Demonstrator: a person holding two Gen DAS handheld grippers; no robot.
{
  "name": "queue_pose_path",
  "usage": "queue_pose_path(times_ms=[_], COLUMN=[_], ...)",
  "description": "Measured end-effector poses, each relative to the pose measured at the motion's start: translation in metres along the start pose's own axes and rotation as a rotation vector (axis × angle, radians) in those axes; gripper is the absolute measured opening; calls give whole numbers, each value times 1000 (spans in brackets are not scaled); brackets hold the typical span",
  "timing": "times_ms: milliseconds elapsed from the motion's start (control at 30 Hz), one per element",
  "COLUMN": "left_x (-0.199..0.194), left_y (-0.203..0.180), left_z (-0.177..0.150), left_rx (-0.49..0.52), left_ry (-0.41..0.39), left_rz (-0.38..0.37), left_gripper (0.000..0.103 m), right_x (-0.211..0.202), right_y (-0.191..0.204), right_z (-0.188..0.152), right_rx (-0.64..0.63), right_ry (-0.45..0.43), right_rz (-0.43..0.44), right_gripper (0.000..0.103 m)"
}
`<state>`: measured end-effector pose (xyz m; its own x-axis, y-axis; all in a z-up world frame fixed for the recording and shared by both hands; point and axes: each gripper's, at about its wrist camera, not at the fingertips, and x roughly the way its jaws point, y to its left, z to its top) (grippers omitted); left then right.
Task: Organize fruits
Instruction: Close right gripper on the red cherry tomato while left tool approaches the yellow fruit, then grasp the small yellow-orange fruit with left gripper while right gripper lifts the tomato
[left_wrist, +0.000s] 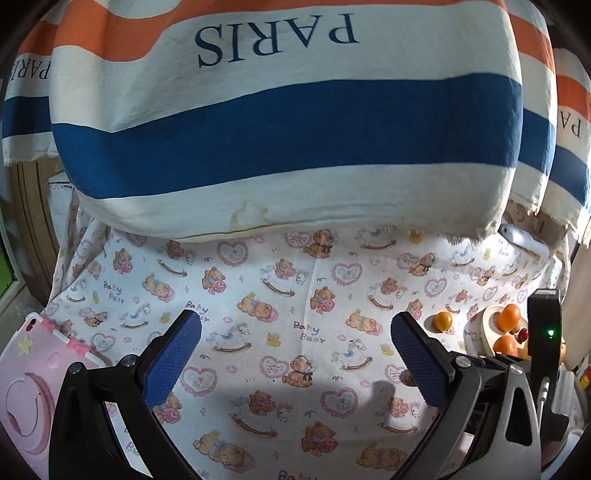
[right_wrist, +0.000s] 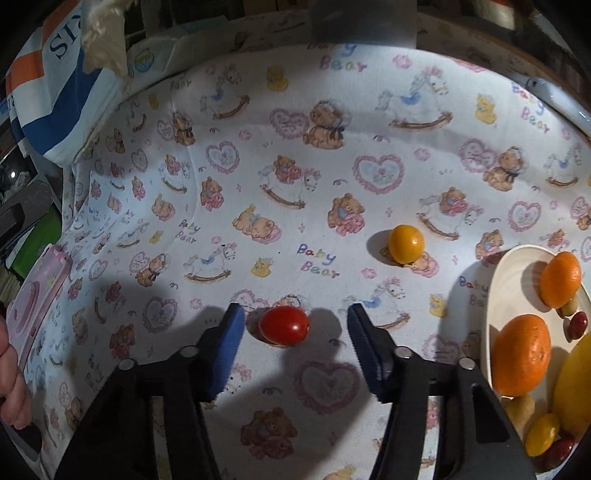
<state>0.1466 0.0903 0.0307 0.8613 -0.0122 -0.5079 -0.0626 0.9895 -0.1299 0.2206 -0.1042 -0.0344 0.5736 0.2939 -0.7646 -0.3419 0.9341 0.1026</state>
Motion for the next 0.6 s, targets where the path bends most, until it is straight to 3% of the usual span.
queue_pose_path(times_ms=[333, 600], left_x=[0, -3], left_y=[0, -2], left_z=[0, 1], left_rx=[-6, 0], left_ry=[10, 6], left_rz=[-15, -16], left_gripper=[102, 102], right_x=[12, -10], right_y=[5, 1], right_z=[-2, -2], right_rx=[-41, -34], right_ry=[24, -33], right_rz=[-15, -34], right_gripper=[31, 30])
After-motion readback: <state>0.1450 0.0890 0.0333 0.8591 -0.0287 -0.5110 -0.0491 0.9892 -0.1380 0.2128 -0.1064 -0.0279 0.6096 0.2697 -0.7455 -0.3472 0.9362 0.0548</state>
